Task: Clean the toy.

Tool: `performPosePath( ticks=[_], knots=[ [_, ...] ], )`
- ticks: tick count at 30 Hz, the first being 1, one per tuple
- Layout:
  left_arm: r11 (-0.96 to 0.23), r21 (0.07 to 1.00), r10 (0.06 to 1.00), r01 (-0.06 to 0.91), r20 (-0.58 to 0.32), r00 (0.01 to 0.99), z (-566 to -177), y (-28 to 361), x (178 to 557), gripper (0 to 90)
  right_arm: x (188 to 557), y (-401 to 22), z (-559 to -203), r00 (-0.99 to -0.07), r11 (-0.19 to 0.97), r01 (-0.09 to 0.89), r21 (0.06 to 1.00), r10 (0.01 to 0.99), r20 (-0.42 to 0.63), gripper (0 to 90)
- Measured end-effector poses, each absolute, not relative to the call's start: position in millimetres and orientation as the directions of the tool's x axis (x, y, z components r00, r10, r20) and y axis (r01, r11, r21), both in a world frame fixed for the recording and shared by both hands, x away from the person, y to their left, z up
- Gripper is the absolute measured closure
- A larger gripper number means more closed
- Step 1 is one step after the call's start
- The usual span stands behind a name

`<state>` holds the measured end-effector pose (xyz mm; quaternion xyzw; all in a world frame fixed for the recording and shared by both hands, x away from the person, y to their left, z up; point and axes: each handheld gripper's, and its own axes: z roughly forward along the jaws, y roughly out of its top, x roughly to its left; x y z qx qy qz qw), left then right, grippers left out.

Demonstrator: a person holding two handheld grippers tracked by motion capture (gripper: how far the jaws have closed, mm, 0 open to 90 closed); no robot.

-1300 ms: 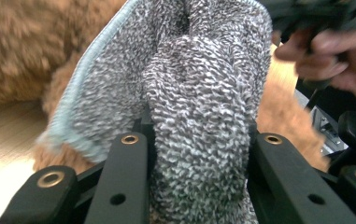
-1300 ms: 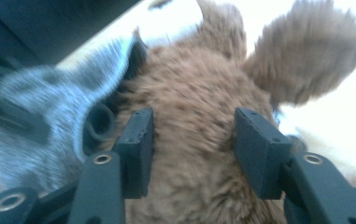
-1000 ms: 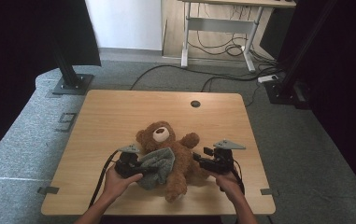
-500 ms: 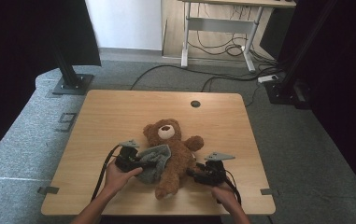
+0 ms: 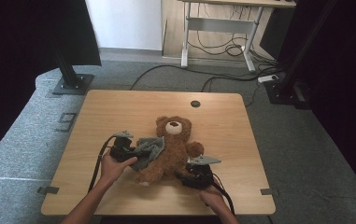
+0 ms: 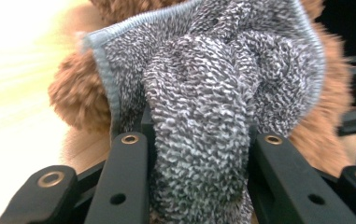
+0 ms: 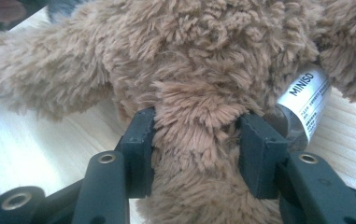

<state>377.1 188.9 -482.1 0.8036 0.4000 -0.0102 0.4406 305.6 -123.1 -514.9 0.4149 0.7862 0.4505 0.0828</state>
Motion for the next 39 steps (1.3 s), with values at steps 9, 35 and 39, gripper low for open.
performPosePath(
  ticks=[9,35,39],
  knots=[
    [-0.24,0.767,0.569,0.595,-0.386,0.726,-455.9,203.0,352.7,67.0,308.2,-120.8,-515.7,-0.625,0.234,0.577,0.782,0.744,0.238,53.0],
    [-0.433,0.716,0.549,0.548,-0.272,0.79,-464.7,155.5,314.1,67.0,310.0,-123.4,-516.1,-0.619,0.216,0.581,0.785,0.743,0.253,56.7],
    [-0.492,0.719,0.527,0.491,-0.203,0.825,-460.9,141.0,300.4,67.0,309.8,-121.4,-516.9,-0.62,0.22,0.581,0.784,0.743,0.252,58.0]
  ],
)
